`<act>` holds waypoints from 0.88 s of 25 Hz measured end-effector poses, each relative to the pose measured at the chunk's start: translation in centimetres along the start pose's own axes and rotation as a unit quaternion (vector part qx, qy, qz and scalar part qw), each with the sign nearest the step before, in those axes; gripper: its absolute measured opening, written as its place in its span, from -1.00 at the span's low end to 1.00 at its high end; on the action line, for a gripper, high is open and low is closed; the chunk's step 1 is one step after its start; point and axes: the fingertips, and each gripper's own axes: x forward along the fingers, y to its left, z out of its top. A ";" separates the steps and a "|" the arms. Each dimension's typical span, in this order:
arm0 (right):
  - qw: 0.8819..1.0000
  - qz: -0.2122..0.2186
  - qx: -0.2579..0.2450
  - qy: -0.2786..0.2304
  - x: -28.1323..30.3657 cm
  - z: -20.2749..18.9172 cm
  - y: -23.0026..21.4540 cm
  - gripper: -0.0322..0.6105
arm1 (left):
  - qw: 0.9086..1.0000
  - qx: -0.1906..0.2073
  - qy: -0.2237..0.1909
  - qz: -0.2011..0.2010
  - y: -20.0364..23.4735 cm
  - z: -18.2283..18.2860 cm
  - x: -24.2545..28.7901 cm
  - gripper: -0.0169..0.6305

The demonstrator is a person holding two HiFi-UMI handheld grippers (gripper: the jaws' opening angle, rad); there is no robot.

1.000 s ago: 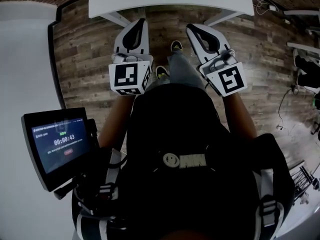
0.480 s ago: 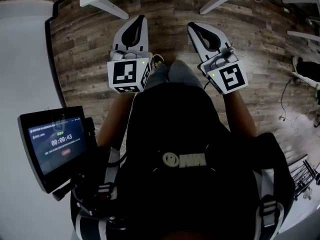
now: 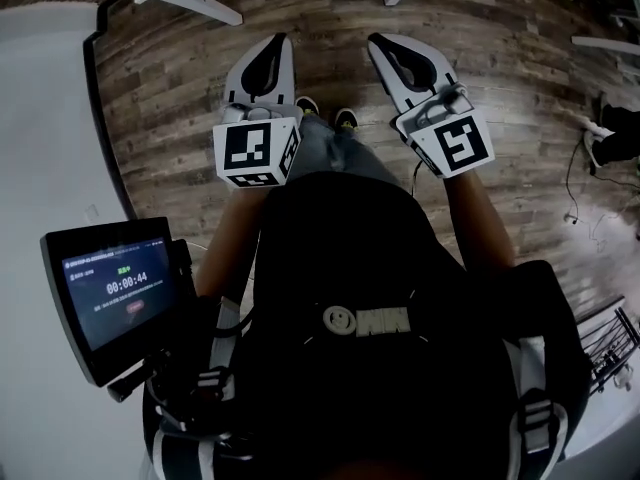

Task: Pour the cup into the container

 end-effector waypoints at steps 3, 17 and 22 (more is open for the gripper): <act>1.000 0.005 -0.006 -0.019 -1.0 0.9 1.4 -0.88 | 1.000 0.005 -0.003 -0.007 -1.6 0.0 -0.9 -0.94; 1.000 0.009 0.001 -0.010 -4.0 0.1 8.7 -0.88 | 1.000 0.008 -0.014 -0.001 -2.9 -1.5 -8.4 -0.94; 1.000 0.015 0.007 -0.019 -4.5 0.5 13.6 -0.88 | 1.000 0.005 -0.027 0.004 -2.2 -2.1 -13.0 -0.94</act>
